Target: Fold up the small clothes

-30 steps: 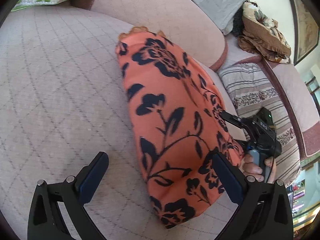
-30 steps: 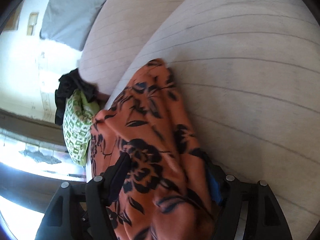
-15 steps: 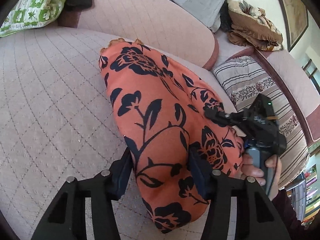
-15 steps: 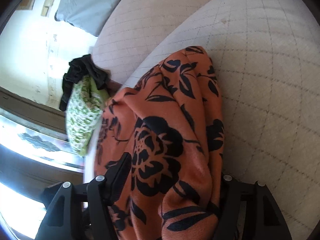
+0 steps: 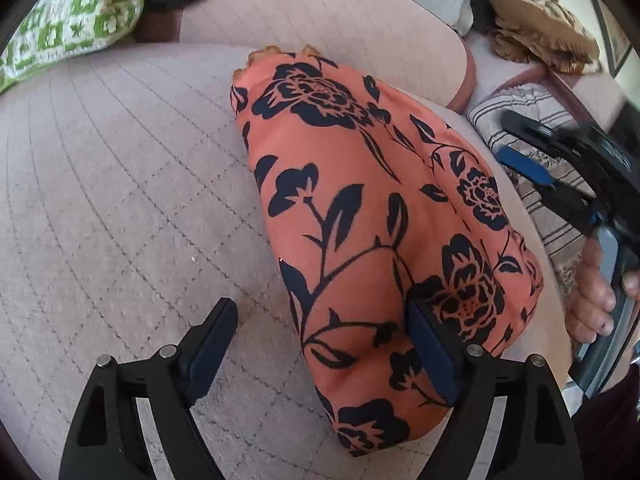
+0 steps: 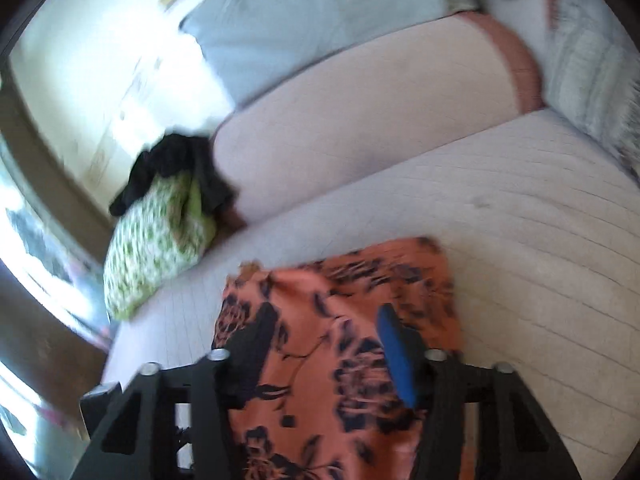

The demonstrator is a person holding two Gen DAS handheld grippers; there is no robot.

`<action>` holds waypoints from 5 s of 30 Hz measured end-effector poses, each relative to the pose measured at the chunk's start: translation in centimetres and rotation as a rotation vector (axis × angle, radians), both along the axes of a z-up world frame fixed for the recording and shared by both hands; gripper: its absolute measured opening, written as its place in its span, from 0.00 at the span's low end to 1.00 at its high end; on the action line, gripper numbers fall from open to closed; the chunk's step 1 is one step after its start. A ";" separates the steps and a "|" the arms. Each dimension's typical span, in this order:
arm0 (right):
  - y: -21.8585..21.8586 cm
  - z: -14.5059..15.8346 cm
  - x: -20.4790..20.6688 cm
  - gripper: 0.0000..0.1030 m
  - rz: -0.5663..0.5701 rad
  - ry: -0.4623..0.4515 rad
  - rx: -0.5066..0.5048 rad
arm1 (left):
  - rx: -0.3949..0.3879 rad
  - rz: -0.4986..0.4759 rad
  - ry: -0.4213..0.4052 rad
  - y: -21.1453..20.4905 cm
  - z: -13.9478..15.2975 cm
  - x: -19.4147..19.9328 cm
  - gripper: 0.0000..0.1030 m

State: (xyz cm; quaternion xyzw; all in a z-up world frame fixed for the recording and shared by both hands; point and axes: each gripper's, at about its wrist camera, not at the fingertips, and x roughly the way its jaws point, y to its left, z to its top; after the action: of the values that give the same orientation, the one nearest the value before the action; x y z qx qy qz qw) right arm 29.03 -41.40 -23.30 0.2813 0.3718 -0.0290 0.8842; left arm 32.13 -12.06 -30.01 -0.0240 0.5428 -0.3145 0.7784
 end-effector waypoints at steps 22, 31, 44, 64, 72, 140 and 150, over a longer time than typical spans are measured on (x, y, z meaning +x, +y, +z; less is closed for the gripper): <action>11.3 -5.8 13.5 0.35 0.297 0.265 -0.153 | 0.180 -0.075 -0.112 -1.0 -0.9 -4.0 1.00; 8.9 -8.1 14.7 0.32 0.246 0.261 0.008 | 0.175 -0.103 -0.127 -2.1 -1.0 -4.1 1.00; 1.2 0.4 1.6 0.37 -0.009 0.127 0.167 | 0.081 0.056 -0.139 1.1 2.9 -0.7 1.00; -3.4 -4.3 -7.4 0.32 -0.078 0.209 0.286 | 0.224 -0.103 -0.150 -1.9 -0.1 -2.9 1.00; -5.4 -6.6 -5.3 0.31 -0.124 0.257 0.305 | 0.207 -0.110 -0.130 -2.0 -0.4 -2.5 1.00; -0.5 -0.9 1.4 0.56 0.072 0.177 0.097 | 0.258 -0.142 -0.238 -3.3 0.6 -4.4 1.00; -6.6 -2.4 -1.3 0.61 -0.023 0.216 0.140 | 0.161 -0.188 -0.124 -2.2 0.3 -2.7 1.00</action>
State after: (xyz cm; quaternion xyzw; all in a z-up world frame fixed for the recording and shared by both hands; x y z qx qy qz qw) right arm 27.72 -48.02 -25.75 0.3415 0.4628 -0.0432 0.8169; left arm 29.43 -14.28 -29.70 0.1091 0.5170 -0.3422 0.7770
